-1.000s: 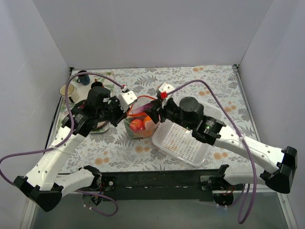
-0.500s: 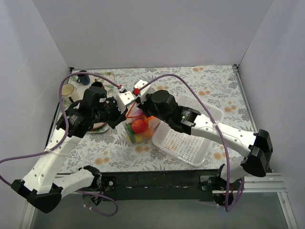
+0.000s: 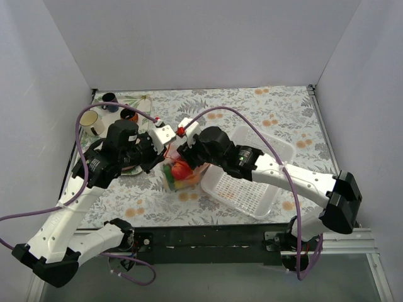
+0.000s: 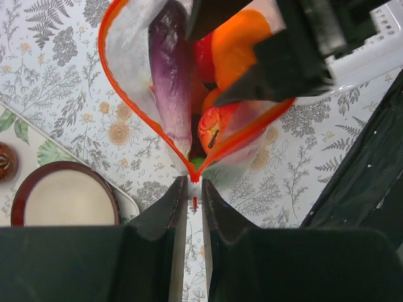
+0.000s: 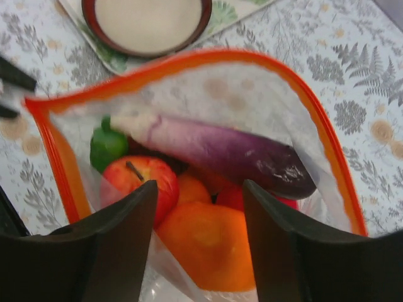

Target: Open the zip-top bag and remove the fake food

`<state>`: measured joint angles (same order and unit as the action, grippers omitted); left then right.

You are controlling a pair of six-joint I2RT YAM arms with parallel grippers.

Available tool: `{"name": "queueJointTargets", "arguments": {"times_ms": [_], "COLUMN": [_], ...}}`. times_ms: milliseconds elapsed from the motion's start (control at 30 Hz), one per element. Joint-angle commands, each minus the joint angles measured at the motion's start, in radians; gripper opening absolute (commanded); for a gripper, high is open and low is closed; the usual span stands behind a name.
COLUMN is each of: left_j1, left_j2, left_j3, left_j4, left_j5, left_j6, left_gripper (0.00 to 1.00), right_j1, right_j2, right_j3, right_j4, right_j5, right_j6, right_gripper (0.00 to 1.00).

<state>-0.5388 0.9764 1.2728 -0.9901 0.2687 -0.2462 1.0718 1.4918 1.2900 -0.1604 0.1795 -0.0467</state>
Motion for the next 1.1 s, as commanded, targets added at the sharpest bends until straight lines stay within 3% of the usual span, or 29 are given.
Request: {"name": "queueJointTargets", "arguments": {"times_ms": [0, 233, 367, 400, 533, 633, 800, 900, 967, 1067], "left_j1": [-0.003, -0.003, -0.001, -0.001, -0.001, -0.003, 0.003, 0.046, 0.123, 0.258], "left_j2": [-0.038, -0.007, -0.015, -0.021, -0.038, -0.027, -0.018, 0.008, 0.060, 0.217], "left_j3": [-0.039, 0.037, 0.059, 0.050, 0.039, 0.056, 0.007, -0.100, -0.172, -0.196], "left_j4": [0.065, 0.027, 0.024, 0.033, 0.080, 0.105, 0.212, 0.327, 0.387, 0.375], "left_j5": [-0.028, 0.055, 0.112, 0.113, 0.096, 0.066, -0.069, -0.158, -0.181, -0.090], "left_j6": [0.022, -0.040, -0.115, -0.136, -0.191, -0.199, -0.182, -0.170, -0.163, -0.180], "left_gripper": [0.00, 0.00, 0.34, 0.54, 0.91, 0.92, 0.93, 0.92, 0.87, 0.84], "right_j1": [0.013, 0.016, 0.025, 0.028, 0.060, 0.108, 0.197, 0.229, 0.238, 0.243], "right_j2": [-0.126, -0.125, -0.096, -0.091, -0.082, -0.090, -0.091, -0.091, -0.097, -0.116], "right_j3": [-0.116, -0.143, -0.147, -0.156, -0.187, -0.219, -0.250, -0.267, -0.284, -0.311], "right_j4": [0.067, 0.065, 0.059, 0.050, 0.007, -0.023, -0.074, -0.093, -0.103, -0.097], "right_j5": [-0.017, -0.020, -0.038, -0.034, 0.027, 0.116, 0.293, 0.366, 0.388, 0.403], "right_j6": [0.039, 0.068, 0.084, 0.091, 0.110, 0.125, 0.157, 0.174, 0.195, 0.221], "right_gripper": [0.68, 0.71, 0.78, 0.80, 0.90, 0.99, 0.98, 0.99, 0.99, 0.99]}}
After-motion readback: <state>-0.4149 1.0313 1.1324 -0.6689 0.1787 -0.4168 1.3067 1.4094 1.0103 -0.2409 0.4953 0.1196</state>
